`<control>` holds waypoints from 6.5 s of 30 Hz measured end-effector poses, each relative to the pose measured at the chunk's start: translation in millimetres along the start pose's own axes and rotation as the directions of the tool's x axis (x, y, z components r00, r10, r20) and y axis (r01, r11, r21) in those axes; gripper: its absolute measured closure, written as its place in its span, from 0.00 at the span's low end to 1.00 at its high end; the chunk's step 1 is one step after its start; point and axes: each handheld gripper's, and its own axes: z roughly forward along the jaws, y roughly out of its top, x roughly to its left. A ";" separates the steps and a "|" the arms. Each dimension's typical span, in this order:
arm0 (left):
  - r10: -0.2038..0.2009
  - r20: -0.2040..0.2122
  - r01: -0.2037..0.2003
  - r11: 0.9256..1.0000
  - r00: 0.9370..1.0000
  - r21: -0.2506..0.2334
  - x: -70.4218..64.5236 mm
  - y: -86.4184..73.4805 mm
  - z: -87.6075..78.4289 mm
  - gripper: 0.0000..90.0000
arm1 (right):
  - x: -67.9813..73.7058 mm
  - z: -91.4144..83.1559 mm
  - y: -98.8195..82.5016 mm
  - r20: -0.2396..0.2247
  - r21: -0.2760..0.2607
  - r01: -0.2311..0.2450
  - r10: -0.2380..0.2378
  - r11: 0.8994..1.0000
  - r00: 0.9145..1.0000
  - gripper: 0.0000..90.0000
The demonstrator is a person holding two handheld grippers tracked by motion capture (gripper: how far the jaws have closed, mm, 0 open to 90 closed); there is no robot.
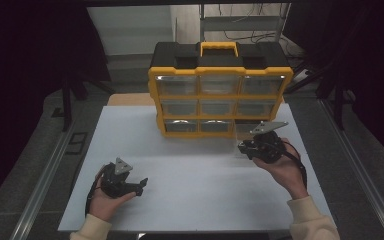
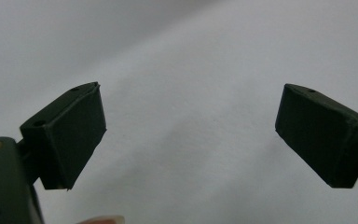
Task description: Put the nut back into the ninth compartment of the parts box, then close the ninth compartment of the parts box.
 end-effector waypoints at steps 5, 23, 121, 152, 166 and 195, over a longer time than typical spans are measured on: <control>-0.005 -0.001 0.005 1.000 1.000 -0.002 0.7 -0.2 -0.3 0.10 | -8.8 -1.6 4.4 0.021 -0.011 -0.019 0.019 1.000 1.000 0.78; -0.007 -0.003 0.007 1.000 1.000 0.004 2.8 -1.3 0.1 0.10 | -53.4 17.7 2.3 0.169 0.008 -0.125 0.122 0.992 0.978 0.78; -0.019 0.002 0.019 1.000 1.000 -0.007 2.3 -1.0 -2.6 0.10 | -19.7 43.0 -58.6 0.168 -0.001 -0.147 0.145 0.989 0.975 1.00; -0.008 -0.007 0.008 1.000 1.000 0.002 2.9 -4.0 -2.4 0.10 | -40.4 65.1 -42.6 0.220 -0.048 -0.163 0.169 0.986 0.961 1.00; -0.013 -0.012 0.013 1.000 1.000 0.001 3.5 -4.8 -2.3 0.10 | -52.6 81.4 -34.3 0.251 -0.058 -0.183 0.191 0.981 0.949 1.00; -0.013 -0.018 0.013 1.000 1.000 0.008 4.9 -6.3 -2.5 0.10 | -72.5 97.3 -28.4 0.274 -0.082 -0.217 0.231 0.973 0.934 1.00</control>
